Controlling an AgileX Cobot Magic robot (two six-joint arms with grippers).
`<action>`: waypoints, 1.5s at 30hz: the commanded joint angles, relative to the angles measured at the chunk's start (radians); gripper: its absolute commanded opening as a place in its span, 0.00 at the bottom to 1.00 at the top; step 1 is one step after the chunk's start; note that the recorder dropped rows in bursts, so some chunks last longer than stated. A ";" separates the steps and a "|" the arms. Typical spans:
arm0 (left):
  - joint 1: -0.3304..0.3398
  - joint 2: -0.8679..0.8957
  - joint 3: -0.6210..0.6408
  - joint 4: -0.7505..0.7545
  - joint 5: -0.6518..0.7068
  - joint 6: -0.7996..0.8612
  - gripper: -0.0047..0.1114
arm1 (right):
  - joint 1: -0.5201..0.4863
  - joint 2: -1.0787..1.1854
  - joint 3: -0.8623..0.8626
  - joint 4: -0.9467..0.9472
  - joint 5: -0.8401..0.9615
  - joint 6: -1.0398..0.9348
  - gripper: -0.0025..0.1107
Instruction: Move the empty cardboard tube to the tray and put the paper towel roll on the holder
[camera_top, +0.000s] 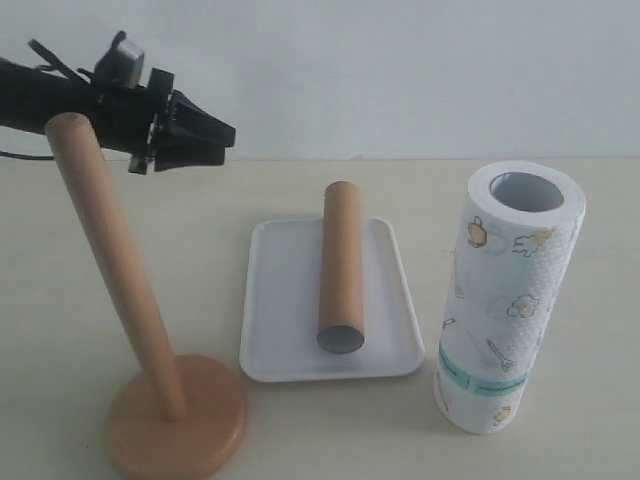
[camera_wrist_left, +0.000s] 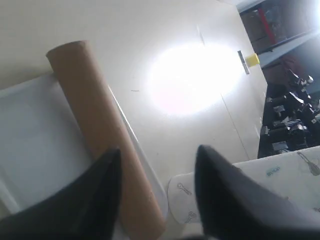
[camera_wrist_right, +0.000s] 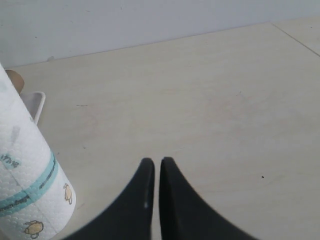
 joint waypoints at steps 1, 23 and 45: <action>0.052 -0.108 0.049 0.063 0.006 -0.032 0.11 | 0.001 -0.004 0.000 -0.006 -0.005 -0.007 0.06; 0.133 -1.089 0.773 -0.274 -0.084 0.363 0.08 | 0.001 -0.004 0.000 -0.006 -0.005 -0.004 0.06; 0.133 -2.149 1.272 -0.210 -0.273 0.344 0.08 | 0.001 -0.004 0.000 -0.006 -0.005 -0.007 0.06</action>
